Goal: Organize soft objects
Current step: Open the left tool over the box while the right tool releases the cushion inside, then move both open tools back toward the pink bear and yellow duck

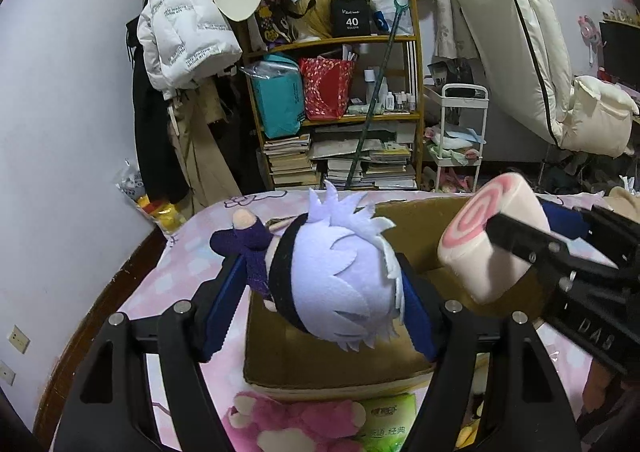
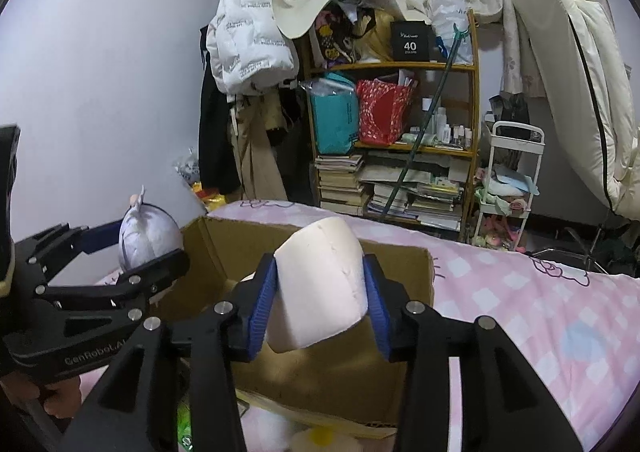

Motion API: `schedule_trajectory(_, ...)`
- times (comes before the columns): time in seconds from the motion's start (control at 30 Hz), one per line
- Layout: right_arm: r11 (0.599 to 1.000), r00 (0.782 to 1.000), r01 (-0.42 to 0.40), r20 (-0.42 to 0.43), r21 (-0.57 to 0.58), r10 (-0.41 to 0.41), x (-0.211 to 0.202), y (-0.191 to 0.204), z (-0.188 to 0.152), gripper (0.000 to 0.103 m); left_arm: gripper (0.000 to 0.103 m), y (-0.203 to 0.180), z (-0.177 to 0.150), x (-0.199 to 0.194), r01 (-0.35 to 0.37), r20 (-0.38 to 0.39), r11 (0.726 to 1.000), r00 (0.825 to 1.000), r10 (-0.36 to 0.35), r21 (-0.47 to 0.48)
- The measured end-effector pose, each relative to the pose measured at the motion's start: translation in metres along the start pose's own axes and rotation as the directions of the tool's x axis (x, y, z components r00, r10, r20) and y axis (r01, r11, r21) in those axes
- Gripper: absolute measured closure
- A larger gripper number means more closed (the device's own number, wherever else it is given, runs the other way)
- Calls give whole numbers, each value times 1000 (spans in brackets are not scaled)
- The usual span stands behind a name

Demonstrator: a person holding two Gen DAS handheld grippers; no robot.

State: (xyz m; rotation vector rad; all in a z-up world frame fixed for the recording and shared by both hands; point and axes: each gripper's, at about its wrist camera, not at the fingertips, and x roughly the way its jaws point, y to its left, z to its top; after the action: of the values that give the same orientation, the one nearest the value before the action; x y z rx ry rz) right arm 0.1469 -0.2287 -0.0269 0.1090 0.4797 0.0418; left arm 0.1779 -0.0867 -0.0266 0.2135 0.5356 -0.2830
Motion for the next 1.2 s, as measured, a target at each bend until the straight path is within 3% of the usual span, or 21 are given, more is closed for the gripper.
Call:
schedule_trajectory(0.2, 1000, 999, 8, -32, 4, -8, 1, 0, -4, 52, 19, 1, -2, -3, -3, -5, 1000, 1000, 3, 4)
schedule_trajectory(0.33, 1000, 1000, 27, -6, 16, -27, -9, -3, -2, 34, 17, 3, -2, -8, 0, -4, 1000, 1000, 0, 3)
schedule_trajectory(0.43, 999, 999, 37, 11, 39, -38, -18, -7, 1, 26, 6, 6, -3, -14, -9, 11, 1000, 1000, 10, -8)
schedule_trajectory(0.67, 994, 996, 70, 55, 82, -75, -44, -15, 6, 0, 5, 11, -6, -33, -25, 18, 1000, 1000, 25, -19)
schedule_trajectory(1.2, 992, 990, 102, 89, 77, -108, -107, -4, 1, 0, 5, 29, -22, -93, -74, -70, 996, 995, 72, -38)
